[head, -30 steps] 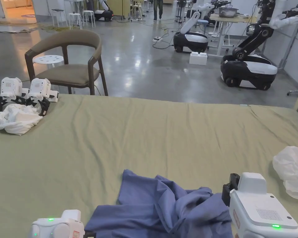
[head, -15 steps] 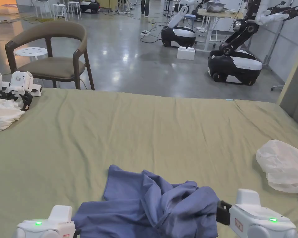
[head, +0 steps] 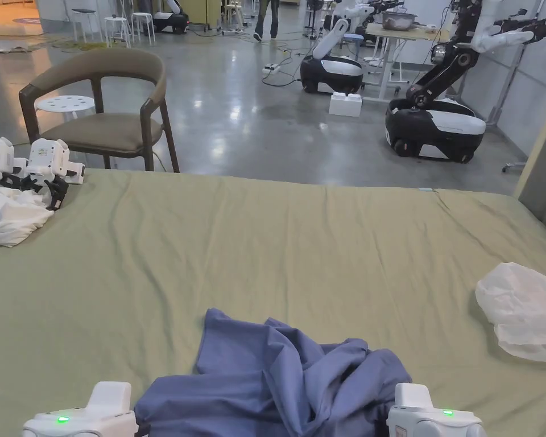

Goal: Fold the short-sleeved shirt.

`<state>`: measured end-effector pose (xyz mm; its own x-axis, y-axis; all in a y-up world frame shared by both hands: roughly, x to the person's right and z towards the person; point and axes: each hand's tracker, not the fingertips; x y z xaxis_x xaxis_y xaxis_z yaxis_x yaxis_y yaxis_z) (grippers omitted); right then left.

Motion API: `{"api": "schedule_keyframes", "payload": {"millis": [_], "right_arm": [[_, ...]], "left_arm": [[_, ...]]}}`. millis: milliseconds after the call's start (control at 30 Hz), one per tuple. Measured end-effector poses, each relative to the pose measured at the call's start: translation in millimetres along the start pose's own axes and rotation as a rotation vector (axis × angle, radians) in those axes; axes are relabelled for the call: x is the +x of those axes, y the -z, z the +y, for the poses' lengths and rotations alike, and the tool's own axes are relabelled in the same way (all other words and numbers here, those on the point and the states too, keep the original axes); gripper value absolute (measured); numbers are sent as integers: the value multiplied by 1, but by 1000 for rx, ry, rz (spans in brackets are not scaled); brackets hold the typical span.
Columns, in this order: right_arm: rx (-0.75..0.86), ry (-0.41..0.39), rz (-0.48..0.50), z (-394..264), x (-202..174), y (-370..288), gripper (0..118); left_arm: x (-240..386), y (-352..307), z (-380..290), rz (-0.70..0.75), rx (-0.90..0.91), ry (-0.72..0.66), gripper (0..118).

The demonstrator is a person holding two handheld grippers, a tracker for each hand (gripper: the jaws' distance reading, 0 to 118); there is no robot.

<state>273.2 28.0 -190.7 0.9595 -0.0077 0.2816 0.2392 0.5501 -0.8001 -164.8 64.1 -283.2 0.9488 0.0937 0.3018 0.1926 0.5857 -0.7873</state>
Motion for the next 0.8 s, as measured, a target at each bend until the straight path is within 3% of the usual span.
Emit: {"api": "schedule_keyframes", "payload": {"millis": [133,233,333,467,800], "right_arm": [[63,19,33,2,9,-22,3],[181,-13,-36,12,17,-56,3],[265,22,-1,27,27,-91,3],[380,-31,-15,51,28,-137,3],[573,-38,-20,118,24,-218,3]], "left_arm": [[-2,-12,10,-2,81,5,0],[-6,-30,25,-12,153,6,0],[-8,-51,44,-26,230,31,0],[-5,-86,73,-38,325,66,0],[-1,-161,157,-20,512,95,0]]}}
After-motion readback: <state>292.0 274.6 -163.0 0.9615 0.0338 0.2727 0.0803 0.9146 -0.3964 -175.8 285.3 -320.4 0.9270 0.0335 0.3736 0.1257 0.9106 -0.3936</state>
